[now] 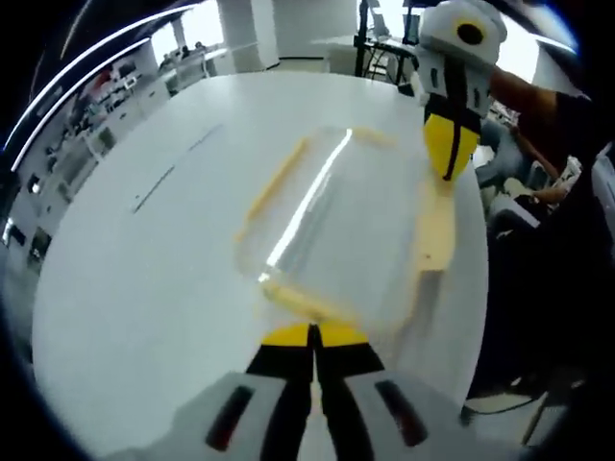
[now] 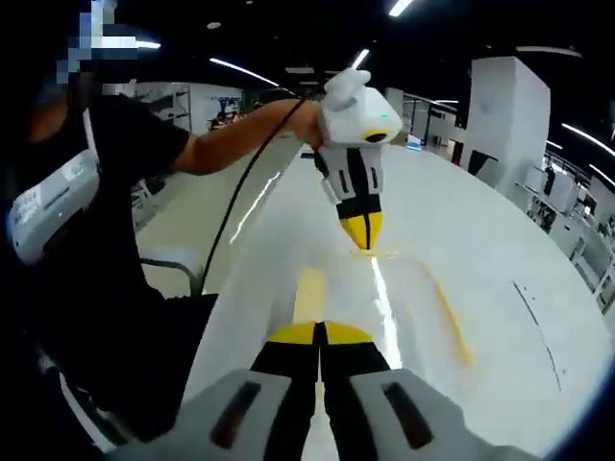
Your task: Snap each plastic latch of the storage box into its locked position after aligning the lid with the box until every specified latch is closed and the lid sits flush.
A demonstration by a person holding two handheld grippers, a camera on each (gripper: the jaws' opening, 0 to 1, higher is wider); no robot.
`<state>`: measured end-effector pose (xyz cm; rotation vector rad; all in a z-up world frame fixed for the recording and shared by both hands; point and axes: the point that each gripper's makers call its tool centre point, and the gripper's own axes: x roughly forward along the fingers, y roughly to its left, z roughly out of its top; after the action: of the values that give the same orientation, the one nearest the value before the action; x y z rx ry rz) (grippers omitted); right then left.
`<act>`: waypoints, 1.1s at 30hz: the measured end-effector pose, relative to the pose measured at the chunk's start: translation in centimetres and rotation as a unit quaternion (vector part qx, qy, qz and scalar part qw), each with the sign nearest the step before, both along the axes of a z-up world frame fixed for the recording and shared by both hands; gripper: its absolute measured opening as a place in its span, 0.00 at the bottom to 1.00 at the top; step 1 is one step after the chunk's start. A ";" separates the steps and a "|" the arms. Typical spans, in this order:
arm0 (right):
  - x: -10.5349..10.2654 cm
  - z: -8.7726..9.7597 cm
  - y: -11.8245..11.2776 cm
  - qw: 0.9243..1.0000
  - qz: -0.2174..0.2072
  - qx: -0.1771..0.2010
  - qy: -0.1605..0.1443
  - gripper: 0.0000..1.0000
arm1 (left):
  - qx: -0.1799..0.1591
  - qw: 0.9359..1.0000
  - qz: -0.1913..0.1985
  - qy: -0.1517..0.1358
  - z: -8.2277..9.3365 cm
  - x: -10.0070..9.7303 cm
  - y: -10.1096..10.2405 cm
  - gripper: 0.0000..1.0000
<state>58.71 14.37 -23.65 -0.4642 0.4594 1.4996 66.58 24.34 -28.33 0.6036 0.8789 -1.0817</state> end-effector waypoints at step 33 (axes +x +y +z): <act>1.6 -3.0 -0.4 0.999 -0.030 -0.004 0.026 0.00 | -0.012 0.997 -0.076 -0.003 -0.6 0.4 -0.7 0.00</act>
<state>60.27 14.00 -26.62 -0.4154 0.5153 1.4559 66.94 23.68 -28.93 0.6628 0.8236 -1.2249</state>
